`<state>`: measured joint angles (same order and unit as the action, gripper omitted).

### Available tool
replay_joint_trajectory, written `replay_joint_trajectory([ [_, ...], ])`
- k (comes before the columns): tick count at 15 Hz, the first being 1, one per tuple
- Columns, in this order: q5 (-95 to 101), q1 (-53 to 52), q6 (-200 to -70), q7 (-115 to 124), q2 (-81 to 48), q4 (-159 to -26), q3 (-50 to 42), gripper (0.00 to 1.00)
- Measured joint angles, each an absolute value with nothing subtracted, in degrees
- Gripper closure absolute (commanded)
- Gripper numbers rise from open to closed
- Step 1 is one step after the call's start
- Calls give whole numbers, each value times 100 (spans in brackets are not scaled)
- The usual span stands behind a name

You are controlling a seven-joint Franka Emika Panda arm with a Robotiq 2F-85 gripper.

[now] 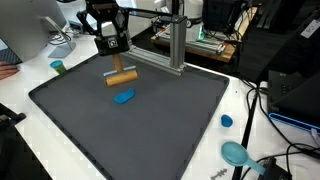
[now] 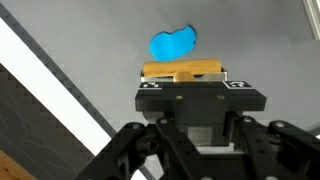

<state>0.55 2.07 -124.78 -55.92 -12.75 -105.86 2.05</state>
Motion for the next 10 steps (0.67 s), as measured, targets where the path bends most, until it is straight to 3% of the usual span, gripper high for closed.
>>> replay_joint_trajectory([
  [7,-162,591,-11209,-8140,-1288,-9982,163,78],
  [8,-131,596,-11017,-8399,-1380,-9848,146,53],
  [10,-154,603,-10969,-8593,-1631,-9594,140,53],
])
